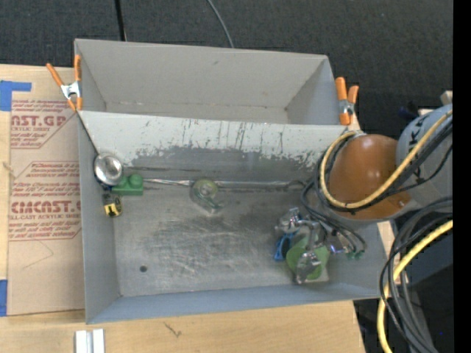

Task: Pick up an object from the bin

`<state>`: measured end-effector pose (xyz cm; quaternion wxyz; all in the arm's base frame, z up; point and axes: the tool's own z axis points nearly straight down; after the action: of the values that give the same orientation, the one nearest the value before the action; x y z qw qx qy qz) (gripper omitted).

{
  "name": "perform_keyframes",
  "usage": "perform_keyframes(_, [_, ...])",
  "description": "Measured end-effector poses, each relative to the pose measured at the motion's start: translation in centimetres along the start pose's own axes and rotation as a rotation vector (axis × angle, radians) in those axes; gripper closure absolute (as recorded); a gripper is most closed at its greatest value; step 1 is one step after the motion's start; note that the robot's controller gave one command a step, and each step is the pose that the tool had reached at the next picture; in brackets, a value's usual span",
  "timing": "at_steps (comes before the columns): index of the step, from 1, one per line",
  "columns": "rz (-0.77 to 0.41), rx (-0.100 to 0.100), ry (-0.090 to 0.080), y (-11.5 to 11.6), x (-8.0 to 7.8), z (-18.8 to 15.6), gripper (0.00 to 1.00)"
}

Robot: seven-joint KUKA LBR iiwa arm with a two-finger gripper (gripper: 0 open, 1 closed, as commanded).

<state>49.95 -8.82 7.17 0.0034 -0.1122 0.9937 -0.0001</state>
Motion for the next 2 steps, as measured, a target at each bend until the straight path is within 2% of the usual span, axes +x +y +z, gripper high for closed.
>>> perform_keyframes(1, [-0.001,-0.001,0.000,0.1,-0.1,-0.2,1.00])
perform_keyframes(2, [-0.046,0.002,-0.002,0.6,-1.3,-12.5,1.00])
